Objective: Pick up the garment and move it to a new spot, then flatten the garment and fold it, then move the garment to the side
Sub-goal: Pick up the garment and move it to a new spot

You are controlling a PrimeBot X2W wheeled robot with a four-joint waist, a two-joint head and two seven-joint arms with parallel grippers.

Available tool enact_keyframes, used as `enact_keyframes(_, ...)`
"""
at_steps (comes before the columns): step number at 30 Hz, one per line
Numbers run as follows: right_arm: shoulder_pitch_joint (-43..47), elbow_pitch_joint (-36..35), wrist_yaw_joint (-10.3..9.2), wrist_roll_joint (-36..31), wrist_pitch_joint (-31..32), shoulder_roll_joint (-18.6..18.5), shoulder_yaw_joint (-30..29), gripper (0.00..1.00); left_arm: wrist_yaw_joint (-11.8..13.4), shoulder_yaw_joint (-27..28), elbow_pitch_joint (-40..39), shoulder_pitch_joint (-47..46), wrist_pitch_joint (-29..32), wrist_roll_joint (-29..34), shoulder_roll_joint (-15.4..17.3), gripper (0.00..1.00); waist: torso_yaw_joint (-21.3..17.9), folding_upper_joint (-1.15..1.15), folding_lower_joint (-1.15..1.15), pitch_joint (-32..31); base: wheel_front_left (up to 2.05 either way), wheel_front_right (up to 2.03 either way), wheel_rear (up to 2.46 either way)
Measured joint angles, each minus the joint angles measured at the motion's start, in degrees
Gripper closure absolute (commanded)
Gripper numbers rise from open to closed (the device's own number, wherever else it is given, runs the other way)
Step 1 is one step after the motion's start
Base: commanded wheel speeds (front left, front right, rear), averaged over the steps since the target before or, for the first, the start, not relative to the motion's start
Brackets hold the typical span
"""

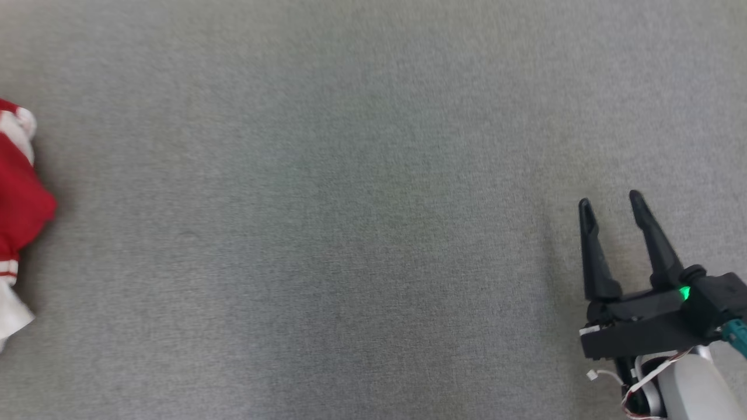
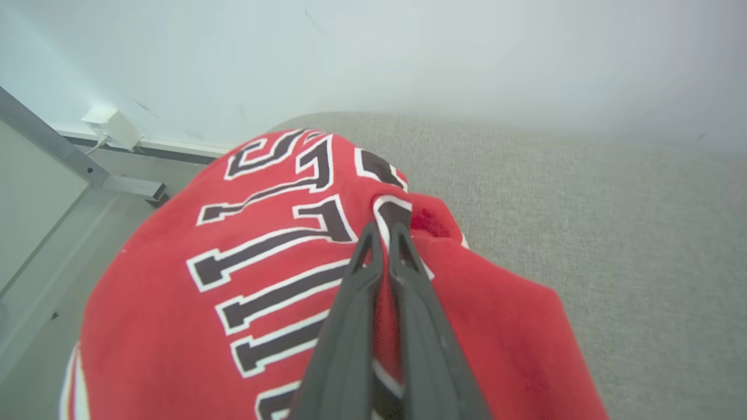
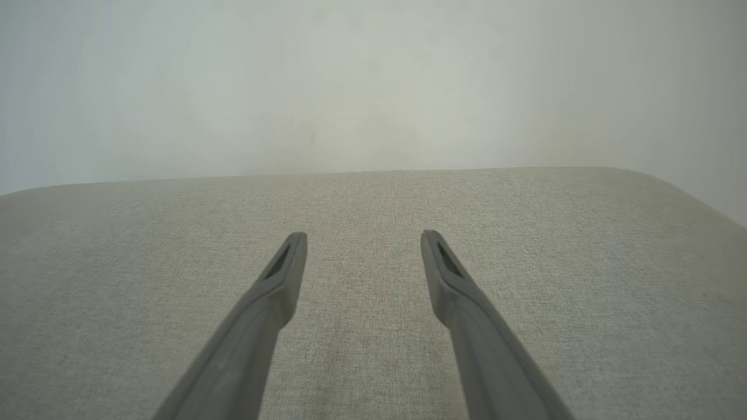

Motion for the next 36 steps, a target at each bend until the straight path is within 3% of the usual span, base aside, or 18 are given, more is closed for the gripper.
enact_keyframes(8, 1.19, 1.49, 0.00, 0.55, 0.00, 1.85, 0.82, 0.00, -0.97, -4.33, -7.49, -4.98, -5.11, 0.00, 0.49, 1.00, 1.60, -0.01, 0.00, -4.93, 0.00, 0.00, 0.00)
enact_keyframes(16, 2.72, 2.42, -0.01, 0.77, 0.00, 3.82, -0.15, 0.00, -1.15, -10.14, -21.05, -9.75, -2.35, -1.33, -3.54, 1.00, 1.34, -0.01, -0.01, -9.76, 0.00, 0.00, 0.00)
enact_keyframes(26, 2.90, 3.55, -0.01, 1.33, 0.00, 6.10, 1.21, 0.00, -1.24, -19.48, -31.45, -13.23, 1.62, -4.04, -11.31, 1.00, -5.78, -0.01, -0.01, -11.49, 0.00, 0.00, 0.00)
enact_keyframes(36, 2.98, 4.05, -0.01, 1.78, 0.00, 7.30, 1.09, 0.00, -1.10, -25.93, -31.10, -6.75, -0.09, -6.71, -19.50, 1.00, -14.51, -0.01, 0.00, -11.25, 0.00, 0.00, 0.00)
